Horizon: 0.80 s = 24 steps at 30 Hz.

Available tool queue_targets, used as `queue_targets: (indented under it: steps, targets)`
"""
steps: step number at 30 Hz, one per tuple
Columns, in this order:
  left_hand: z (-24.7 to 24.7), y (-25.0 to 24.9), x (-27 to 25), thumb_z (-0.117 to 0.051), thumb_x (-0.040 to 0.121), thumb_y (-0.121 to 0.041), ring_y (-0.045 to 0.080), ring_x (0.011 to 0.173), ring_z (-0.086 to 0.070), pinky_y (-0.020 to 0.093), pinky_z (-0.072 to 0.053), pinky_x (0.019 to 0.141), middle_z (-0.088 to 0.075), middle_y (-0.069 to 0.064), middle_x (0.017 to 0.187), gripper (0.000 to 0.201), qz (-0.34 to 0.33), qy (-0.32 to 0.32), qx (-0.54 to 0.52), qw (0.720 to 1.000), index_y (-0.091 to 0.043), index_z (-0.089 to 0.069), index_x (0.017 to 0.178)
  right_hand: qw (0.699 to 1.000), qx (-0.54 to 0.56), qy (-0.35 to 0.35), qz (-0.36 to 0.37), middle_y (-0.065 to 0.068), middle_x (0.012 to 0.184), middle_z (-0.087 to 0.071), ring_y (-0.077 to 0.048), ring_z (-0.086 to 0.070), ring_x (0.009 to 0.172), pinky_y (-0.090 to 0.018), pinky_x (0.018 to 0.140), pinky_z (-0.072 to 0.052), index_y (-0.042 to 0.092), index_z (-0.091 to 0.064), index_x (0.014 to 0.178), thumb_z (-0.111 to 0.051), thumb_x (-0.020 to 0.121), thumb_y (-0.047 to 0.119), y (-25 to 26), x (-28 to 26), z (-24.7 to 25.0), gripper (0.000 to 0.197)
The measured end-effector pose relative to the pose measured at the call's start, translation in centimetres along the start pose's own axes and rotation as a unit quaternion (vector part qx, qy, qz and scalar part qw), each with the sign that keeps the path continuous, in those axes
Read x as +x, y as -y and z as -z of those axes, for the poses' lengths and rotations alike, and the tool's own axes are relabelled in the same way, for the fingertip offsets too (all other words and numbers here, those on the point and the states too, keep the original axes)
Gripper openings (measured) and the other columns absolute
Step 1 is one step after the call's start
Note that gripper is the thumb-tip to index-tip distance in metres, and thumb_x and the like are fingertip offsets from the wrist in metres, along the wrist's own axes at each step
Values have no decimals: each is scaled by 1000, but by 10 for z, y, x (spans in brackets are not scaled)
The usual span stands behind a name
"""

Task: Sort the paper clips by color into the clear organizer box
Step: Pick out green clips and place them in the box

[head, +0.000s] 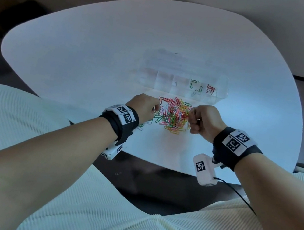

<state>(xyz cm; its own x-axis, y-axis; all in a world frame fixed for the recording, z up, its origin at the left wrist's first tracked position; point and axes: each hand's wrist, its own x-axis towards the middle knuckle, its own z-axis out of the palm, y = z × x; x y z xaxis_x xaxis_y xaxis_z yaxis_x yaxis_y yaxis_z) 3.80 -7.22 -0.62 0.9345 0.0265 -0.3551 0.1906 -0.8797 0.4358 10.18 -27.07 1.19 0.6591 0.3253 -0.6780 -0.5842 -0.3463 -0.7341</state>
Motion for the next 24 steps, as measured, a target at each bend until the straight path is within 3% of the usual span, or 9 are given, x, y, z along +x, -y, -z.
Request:
queue_targets:
  steps: [4,6,8,10,13,17,20,22,24]
  targets:
    - [4,2,2,-56,84,-7,21,90,-62,27,-47,80,-68,1,93,27,24,-13,-33,999,-18,-68,105,999,23,26,-16,-7,54,-36,-17,-25,45,-24,48,-22,11,-36,58,-37,86,15,-4,2,-22,28]
    - [9,3,4,-60,81,-9,17,84,-60,24,-47,79,-64,-3,86,26,45,-35,-90,994,-19,-71,103,989,-136,-23,45,-4,53,-34,-20,-28,48,-27,50,-23,15,-36,56,-52,91,31,-9,7,-30,42]
    - [16,1,5,-62,79,-9,12,75,-57,20,-45,73,-62,-5,80,21,69,-56,-148,985,-18,-74,94,934,-325,-85,121,-4,54,-46,-21,-42,55,-30,53,-33,10,-47,57,-65,87,38,-13,10,-37,44]
    - [21,1,5,-60,80,-9,12,68,-57,20,-44,64,-63,-4,75,13,98,-61,-196,974,-13,-73,81,895,-403,-105,163,-2,67,-61,-19,-55,69,-30,60,-41,11,-63,70,-72,82,40,-18,11,-40,32]
    - [26,5,5,-49,83,-4,19,57,-48,20,-38,50,-56,1,63,24,146,-56,-222,962,-10,-60,63,874,-447,-104,159,6,74,-63,-17,-60,76,-28,64,-46,23,-68,81,-74,78,47,-25,14,-41,25]
    - [29,5,4,-44,86,4,20,61,-45,18,-38,51,-50,3,62,25,148,46,-181,971,-5,-58,66,850,-492,-102,161,5,78,-69,-18,-64,77,-33,71,-55,26,-68,87,-72,78,55,-30,15,-38,31]
    - [23,6,6,-46,93,-5,23,76,-49,29,-45,71,-46,-4,63,35,162,87,-154,971,-17,-48,60,836,-512,-96,173,6,77,-68,-18,-63,77,-28,64,-49,26,-69,87,-70,82,50,-28,13,-36,25]
    - [22,5,5,-50,92,-16,22,64,-40,29,-34,58,-36,0,55,42,159,81,-140,974,-18,-35,53,833,-517,-96,171,5,77,-65,-18,-59,75,-26,62,-42,26,-71,89,-67,86,45,-26,11,-36,20]
    - [20,6,1,-61,83,-28,21,54,-36,28,-27,54,-34,0,51,45,129,74,-105,983,-17,-35,49,836,-512,-104,167,3,80,-66,-19,-56,75,-26,63,-41,27,-73,91,-67,86,42,-25,10,-36,16]
